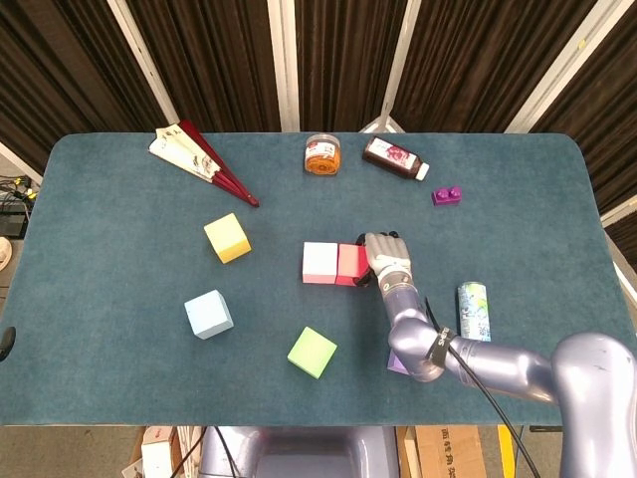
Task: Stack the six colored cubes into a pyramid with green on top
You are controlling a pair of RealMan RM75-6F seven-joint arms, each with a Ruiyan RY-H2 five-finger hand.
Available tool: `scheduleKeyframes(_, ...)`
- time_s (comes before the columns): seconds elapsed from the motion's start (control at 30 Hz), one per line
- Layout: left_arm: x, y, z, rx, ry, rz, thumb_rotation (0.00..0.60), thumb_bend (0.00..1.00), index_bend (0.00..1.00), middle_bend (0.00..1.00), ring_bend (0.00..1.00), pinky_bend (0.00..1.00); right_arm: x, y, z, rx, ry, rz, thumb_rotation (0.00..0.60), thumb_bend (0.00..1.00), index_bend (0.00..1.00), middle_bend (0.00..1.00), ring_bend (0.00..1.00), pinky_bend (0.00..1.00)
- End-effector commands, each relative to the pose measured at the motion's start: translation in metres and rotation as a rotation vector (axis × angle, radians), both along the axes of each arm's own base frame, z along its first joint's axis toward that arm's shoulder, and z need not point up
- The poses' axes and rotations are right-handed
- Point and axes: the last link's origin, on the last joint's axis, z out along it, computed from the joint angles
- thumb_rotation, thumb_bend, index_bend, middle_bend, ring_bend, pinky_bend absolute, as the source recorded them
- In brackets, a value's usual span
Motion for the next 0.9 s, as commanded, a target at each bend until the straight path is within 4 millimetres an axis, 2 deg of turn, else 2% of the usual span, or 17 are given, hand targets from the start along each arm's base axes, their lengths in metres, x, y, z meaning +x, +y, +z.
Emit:
scheduleKeyframes(0.03, 0.0, 0.0, 0.0, 0.002, -0.001, 0.002, 0.6, 0.35, 0.07, 0.0, 0.0, 0.0, 0.0, 0.0, 0.0, 0.0, -0.003, 0.001, 0.6, 0.27, 0.31, 0.21, 0.11, 0.0)
scheduleKeyframes(0.2, 0.0, 0.0, 0.0, 0.0, -0.002, 0.003, 0.6, 0.35, 0.07, 0.0, 0.0, 0.0, 0.0, 0.001, 0.0, 0.007, 0.001, 0.005, 0.6, 0.27, 0.2, 0.14, 0.08, 0.0)
scheduleKeyframes(0.47, 0.0, 0.0, 0.0, 0.002, -0.003, 0.009, 0.6, 0.35, 0.07, 0.0, 0.0, 0.0, 0.002, 0.002, 0.0, 0.026, 0.009, 0.014, 0.6, 0.27, 0.1, 0.06, 0.03, 0.0)
scheduleKeyframes(0.67, 0.0, 0.0, 0.0, 0.003, -0.001, 0.009, 0.6, 0.35, 0.07, 0.0, 0.0, 0.0, 0.005, 0.002, 0.003, 0.014, -0.005, 0.022, 0.6, 0.27, 0.04, 0.04, 0.01, 0.0)
scheduleKeyframes(0.83, 0.0, 0.002, 0.0, 0.004, 0.0, -0.006, 0.6, 0.35, 0.07, 0.0, 0.0, 0.0, -0.001, 0.003, 0.021, -0.014, -0.024, 0.02, 0.6, 0.27, 0.02, 0.03, 0.0, 0.0)
scheduleKeyframes(0.9, 0.0, 0.002, 0.001, 0.002, 0.003, -0.014, 0.6, 0.35, 0.07, 0.0, 0.0, 0.0, -0.008, 0.006, 0.035, -0.034, -0.014, 0.025, 0.6, 0.27, 0.02, 0.03, 0.0, 0.0)
